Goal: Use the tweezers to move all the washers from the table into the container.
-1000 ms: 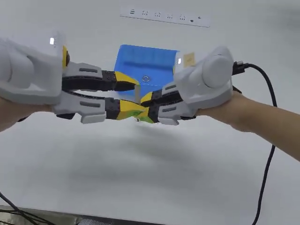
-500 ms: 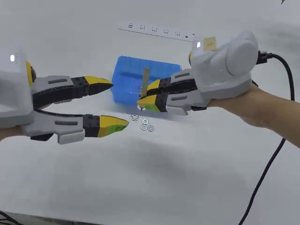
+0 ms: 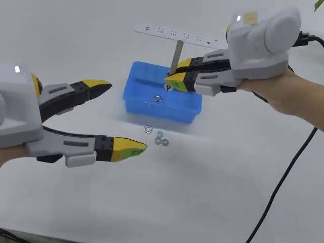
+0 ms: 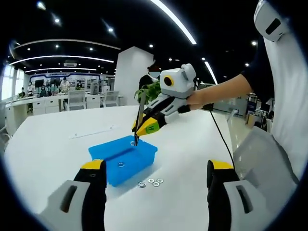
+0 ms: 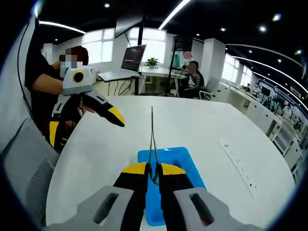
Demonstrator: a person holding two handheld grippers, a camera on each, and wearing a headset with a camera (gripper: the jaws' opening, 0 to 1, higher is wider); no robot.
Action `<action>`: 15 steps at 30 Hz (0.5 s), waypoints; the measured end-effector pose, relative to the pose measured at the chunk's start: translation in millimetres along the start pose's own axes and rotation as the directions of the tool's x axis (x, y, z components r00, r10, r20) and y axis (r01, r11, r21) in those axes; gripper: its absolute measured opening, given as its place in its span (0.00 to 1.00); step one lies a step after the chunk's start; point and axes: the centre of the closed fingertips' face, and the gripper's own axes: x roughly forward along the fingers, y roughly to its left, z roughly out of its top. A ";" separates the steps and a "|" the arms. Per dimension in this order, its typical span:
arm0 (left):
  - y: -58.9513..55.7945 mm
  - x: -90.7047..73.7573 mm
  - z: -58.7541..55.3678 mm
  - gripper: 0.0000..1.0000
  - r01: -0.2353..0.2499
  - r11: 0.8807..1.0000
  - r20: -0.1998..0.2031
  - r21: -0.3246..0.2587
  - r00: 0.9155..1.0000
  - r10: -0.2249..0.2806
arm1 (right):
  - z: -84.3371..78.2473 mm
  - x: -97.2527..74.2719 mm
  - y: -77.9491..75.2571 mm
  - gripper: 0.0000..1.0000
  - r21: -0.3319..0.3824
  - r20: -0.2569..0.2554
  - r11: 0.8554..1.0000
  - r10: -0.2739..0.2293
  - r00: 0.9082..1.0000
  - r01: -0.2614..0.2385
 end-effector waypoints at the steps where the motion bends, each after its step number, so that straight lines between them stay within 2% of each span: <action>1: 0.7 -0.8 -2.6 0.94 -0.005 1.000 -0.007 -0.006 1.000 0.005 | -3.5 1.9 -2.1 0.09 0.003 -0.005 1.000 -0.001 1.000 0.001; 6: 4.0 -6.7 -8.3 0.96 -0.028 0.999 -0.010 -0.030 1.000 0.028 | -26.3 17.3 -8.0 0.09 0.034 -0.022 0.999 0.019 1.000 -0.019; 9: 6.0 -11.1 -12.4 0.95 -0.045 0.998 -0.018 -0.042 0.999 0.044 | -39.7 28.2 -14.1 0.09 0.054 -0.034 0.998 0.015 0.999 -0.013; 12: 8.9 -15.4 -17.4 0.95 -0.060 0.996 -0.026 -0.064 0.998 0.059 | -46.6 35.6 -16.0 0.09 0.073 -0.036 0.997 0.015 0.999 -0.012; 15: 11.0 -17.2 -20.2 0.94 -0.074 0.995 -0.036 -0.073 0.997 0.071 | -53.3 41.1 -14.1 0.10 0.061 -0.052 0.998 0.020 0.998 -0.017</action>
